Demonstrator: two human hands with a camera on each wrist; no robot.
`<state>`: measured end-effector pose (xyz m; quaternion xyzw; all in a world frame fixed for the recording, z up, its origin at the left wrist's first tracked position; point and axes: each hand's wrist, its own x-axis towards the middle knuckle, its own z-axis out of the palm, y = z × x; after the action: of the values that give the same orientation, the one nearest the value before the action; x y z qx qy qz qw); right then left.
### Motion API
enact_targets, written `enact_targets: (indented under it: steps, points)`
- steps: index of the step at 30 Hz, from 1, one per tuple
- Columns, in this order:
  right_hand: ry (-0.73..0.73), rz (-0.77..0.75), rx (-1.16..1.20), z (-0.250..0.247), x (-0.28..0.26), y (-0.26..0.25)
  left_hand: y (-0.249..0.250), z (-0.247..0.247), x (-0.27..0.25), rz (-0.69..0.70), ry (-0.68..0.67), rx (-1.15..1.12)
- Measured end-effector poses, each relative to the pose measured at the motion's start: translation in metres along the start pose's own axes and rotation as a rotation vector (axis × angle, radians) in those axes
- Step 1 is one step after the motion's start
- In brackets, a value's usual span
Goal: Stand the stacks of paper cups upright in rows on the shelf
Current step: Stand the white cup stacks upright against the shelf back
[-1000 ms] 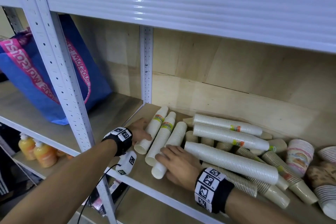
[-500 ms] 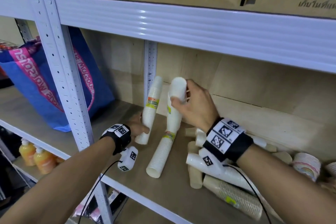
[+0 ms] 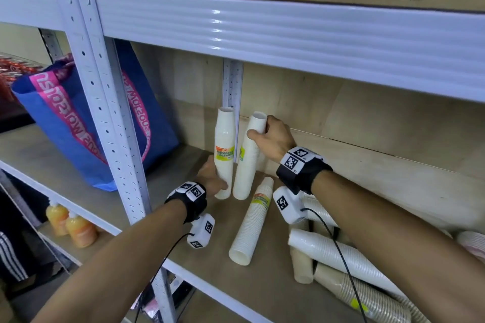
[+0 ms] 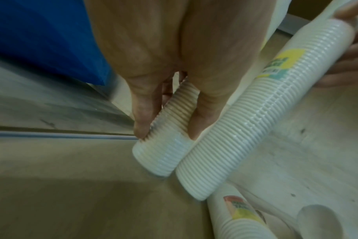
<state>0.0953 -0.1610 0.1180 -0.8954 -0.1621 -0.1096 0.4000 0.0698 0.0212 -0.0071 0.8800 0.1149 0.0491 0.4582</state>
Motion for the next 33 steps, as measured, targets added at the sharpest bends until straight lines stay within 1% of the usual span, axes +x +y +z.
enact_targets:
  steps: [8, 13, 15, 17, 19, 22, 24, 26, 29, 33]
  points:
    - [-0.083, 0.013, 0.022, 0.019, 0.008, 0.012, -0.011, 0.013, 0.009, 0.029, -0.049, 0.006]
    - [-0.087, 0.017, 0.036, 0.022, 0.012, 0.017, -0.02, 0.015, 0.014, 0.043, -0.074, -0.003]
    - [-0.09, 0.005, 0.042, 0.022, 0.013, 0.016, -0.016, 0.011, 0.015, 0.058, -0.09, -0.034]
    - [-0.09, -0.003, 0.063, 0.021, 0.014, 0.014, -0.009, 0.004, 0.019, 0.077, -0.066, -0.059]
    - [-0.076, -0.024, 0.053, 0.018, 0.016, 0.012, 0.008, -0.008, 0.019, 0.119, -0.032, -0.134]
    - [-0.024, -0.047, 0.03, 0.014, 0.021, 0.007, 0.041, -0.03, 0.015, 0.205, 0.08, -0.239]
    - [0.008, -0.054, 0.021, 0.012, 0.023, 0.005, 0.063, -0.046, 0.01, 0.29, 0.132, -0.18]
    - [0.03, -0.062, 0.005, 0.011, 0.025, 0.004, 0.079, -0.057, 0.008, 0.342, 0.158, -0.065]
    - [0.042, -0.072, -0.018, 0.01, 0.026, 0.002, 0.088, -0.062, 0.008, 0.351, 0.161, 0.012]
    - [-0.013, -0.119, -0.045, 0.006, 0.025, 0.0, 0.086, -0.062, 0.008, 0.35, 0.161, -0.015]
